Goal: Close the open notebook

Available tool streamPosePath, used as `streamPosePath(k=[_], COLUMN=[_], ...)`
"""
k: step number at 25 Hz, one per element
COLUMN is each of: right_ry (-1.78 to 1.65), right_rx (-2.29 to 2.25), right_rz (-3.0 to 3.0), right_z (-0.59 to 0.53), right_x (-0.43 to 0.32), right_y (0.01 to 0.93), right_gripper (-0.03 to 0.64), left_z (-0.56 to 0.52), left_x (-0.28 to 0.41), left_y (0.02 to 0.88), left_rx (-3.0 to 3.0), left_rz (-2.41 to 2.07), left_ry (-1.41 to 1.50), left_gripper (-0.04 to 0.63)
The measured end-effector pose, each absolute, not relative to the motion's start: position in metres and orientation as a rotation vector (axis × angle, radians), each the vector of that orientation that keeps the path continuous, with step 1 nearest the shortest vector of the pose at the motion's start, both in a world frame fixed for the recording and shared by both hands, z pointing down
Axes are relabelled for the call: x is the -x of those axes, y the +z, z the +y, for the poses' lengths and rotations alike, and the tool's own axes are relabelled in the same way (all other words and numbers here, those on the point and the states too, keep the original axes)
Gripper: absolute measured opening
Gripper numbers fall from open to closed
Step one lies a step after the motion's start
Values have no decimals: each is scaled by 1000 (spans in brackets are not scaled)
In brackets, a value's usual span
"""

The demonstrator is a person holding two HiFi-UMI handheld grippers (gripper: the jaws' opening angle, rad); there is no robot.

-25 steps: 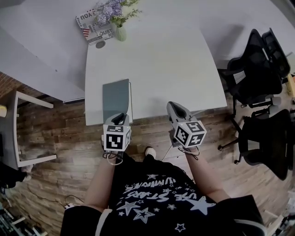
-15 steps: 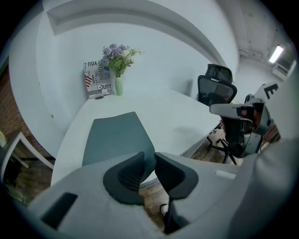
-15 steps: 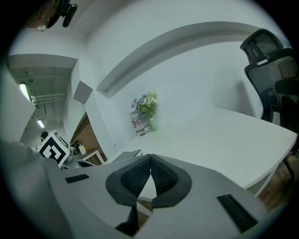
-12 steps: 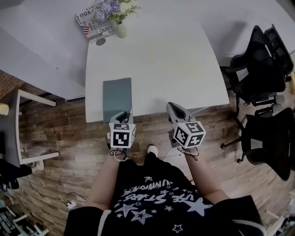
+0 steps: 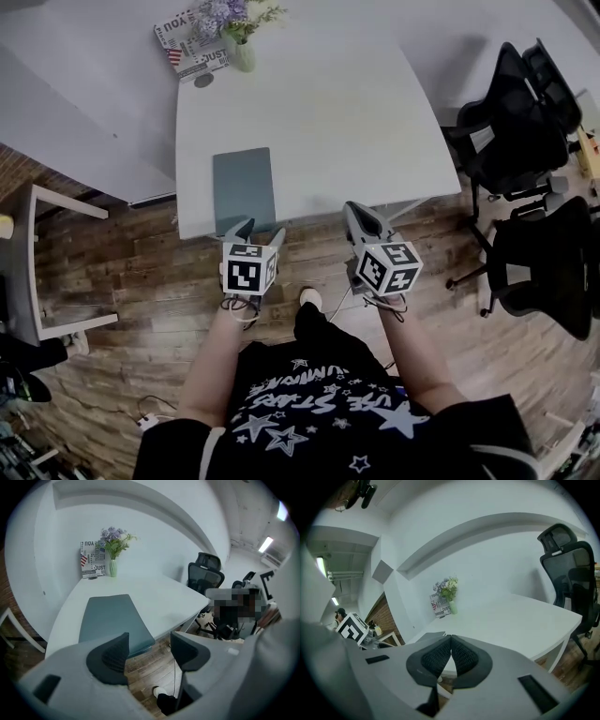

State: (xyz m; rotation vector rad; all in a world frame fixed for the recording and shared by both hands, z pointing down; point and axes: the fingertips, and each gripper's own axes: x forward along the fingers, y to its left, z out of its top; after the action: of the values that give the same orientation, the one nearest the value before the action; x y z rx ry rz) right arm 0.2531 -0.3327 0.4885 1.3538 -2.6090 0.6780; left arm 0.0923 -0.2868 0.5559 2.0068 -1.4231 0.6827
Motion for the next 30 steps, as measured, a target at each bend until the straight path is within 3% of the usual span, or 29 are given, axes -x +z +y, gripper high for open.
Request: streamPosePath(k=[6, 21, 30], right_ry=[641, 498, 413], right_rx=[-1457, -1490, -1469], right_rz=[-2596, -2619, -2614], right_z=[-294, -157, -68], right_x=[-243, -180, -153], right_y=[464, 425, 416], right_gripper=[3, 2, 2], left_z=[-238, -100, -21], left_x=[-56, 21, 46], left_y=[512, 459, 463], left_rx=[-2069, -2170, -2182], left_rz=[-1468, -1527, -1512], left_ry=[544, 328, 304], left_gripper=[282, 96, 31])
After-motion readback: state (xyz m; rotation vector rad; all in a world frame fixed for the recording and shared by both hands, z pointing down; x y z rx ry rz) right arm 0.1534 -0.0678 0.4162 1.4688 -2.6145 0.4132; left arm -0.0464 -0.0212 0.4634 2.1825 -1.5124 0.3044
